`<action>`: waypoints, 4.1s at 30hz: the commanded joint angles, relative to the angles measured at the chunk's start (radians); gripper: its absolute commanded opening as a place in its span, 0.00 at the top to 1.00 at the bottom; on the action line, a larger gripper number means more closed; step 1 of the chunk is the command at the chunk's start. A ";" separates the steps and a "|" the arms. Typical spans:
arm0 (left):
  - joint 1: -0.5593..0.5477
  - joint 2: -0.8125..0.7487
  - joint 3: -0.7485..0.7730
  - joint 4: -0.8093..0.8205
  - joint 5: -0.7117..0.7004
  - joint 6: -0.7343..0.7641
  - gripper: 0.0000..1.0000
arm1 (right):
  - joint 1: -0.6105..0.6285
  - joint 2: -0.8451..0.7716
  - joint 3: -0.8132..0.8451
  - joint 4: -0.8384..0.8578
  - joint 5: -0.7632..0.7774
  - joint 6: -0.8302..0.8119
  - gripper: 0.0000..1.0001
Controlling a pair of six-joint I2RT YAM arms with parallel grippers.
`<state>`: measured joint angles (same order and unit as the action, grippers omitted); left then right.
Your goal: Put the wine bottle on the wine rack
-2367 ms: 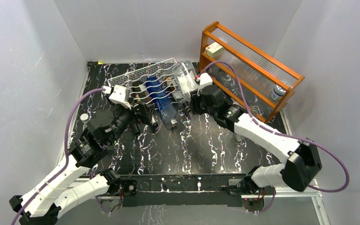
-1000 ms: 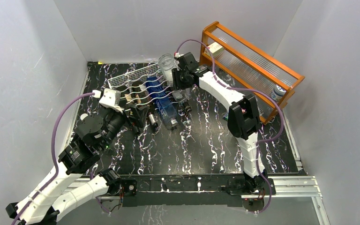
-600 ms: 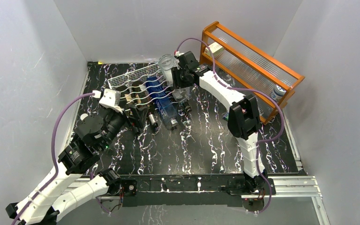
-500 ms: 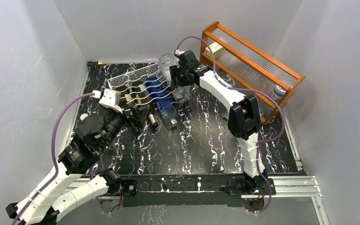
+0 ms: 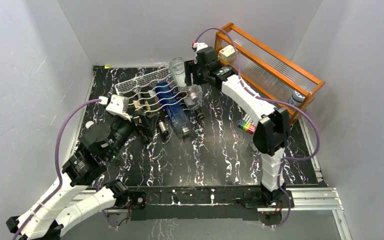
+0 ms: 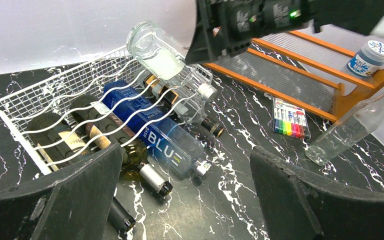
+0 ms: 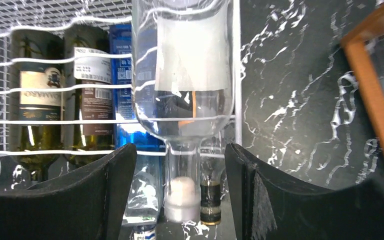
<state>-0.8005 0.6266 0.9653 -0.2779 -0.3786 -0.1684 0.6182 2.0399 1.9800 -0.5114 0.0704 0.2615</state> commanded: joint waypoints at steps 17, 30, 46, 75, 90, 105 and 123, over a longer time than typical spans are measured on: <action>0.000 0.068 -0.043 0.094 0.043 0.019 0.02 | -0.007 -0.845 -0.572 -0.047 0.501 -0.032 0.23; 0.001 0.121 -0.047 0.108 0.082 -0.001 0.02 | -0.046 -0.924 -0.604 -0.263 0.819 0.057 0.22; 0.000 0.162 -0.060 0.130 0.108 -0.034 0.02 | -0.208 -1.050 -0.811 -0.325 0.576 0.230 0.23; -0.001 0.221 -0.074 0.150 0.196 -0.038 0.02 | -0.207 -1.139 -0.839 -0.134 0.235 -0.036 1.00; 0.000 0.298 -0.272 0.403 0.583 0.072 0.02 | -0.208 -1.151 -0.919 0.055 -0.408 -0.130 1.00; 0.000 0.539 -0.244 0.499 0.970 0.070 0.06 | -0.207 -1.104 -1.019 0.292 -0.759 -0.002 1.00; 0.000 0.549 -0.287 0.550 1.072 0.108 0.12 | -0.208 -1.111 -1.031 0.361 -0.966 -0.001 1.00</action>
<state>-0.8005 1.2152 0.6830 0.2481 0.6376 -0.1001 0.4126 0.9550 0.9363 -0.2722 -0.8204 0.2367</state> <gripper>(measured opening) 0.905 0.447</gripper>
